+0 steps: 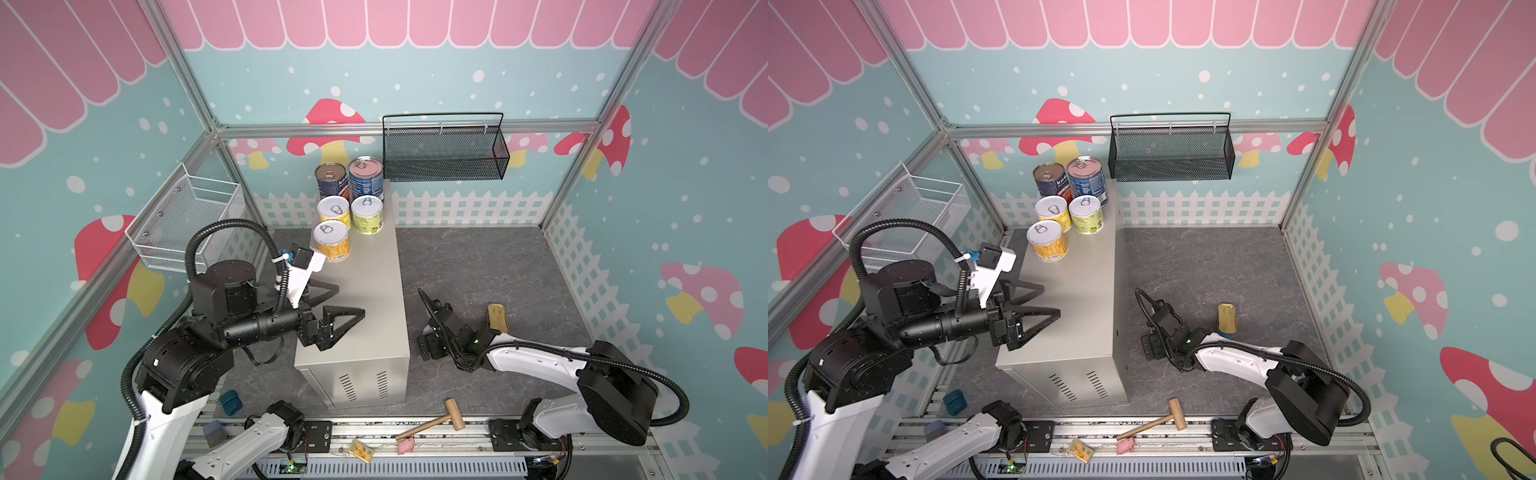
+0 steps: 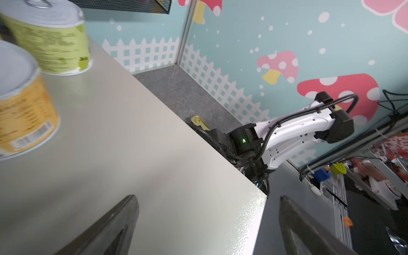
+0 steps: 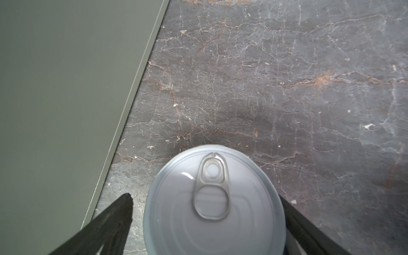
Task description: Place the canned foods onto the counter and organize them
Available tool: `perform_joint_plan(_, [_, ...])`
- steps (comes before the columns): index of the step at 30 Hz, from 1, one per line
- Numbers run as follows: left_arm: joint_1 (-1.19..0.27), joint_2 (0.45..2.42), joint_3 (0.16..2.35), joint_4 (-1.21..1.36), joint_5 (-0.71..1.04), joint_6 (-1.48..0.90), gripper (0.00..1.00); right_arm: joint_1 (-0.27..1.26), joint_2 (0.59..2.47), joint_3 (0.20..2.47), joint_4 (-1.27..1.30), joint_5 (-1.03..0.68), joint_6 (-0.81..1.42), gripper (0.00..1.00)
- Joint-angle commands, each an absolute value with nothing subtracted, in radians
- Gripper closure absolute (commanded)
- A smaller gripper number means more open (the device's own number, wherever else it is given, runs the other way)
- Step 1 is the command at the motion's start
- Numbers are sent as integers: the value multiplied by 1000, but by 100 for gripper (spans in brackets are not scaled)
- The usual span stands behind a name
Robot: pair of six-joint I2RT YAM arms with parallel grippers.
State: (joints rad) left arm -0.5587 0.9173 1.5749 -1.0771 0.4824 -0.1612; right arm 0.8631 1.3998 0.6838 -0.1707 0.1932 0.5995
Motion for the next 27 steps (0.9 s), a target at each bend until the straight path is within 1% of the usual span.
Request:
perform_joint_plan(1, [-729,967,1621,-1110,219,-145,1,857,1397,692,-161,211,619,3])
perform_joint_plan(4, [-880,1039,1674,-1149,30,-121,1,857,1389,682,-162,216,621,3])
perform_joint_plan(9, [-1048,1167,1759,-1199,-157,-93,1,857,1374,662,-162,225,617,6])
perform_joint_plan(11, [-1089,1207,1785,-1216,-200,-81,1,857,1368,654,-162,227,619,7])
perform_joint_plan(16, [-1146,1284,1859,-1256,-235,-63,1,857,1348,630,-158,231,622,10])
perform_joint_plan(20, [-1157,1317,1900,-1284,-219,-60,1,857,1312,617,-157,236,604,12])
perform_joint_plan(24, [-1158,1333,1926,-1316,-215,-57,1,858,1250,609,-176,252,557,19])
perform_joint_plan(27, [-1158,1332,1944,-1338,-212,-61,1,857,1192,617,-198,254,519,21])
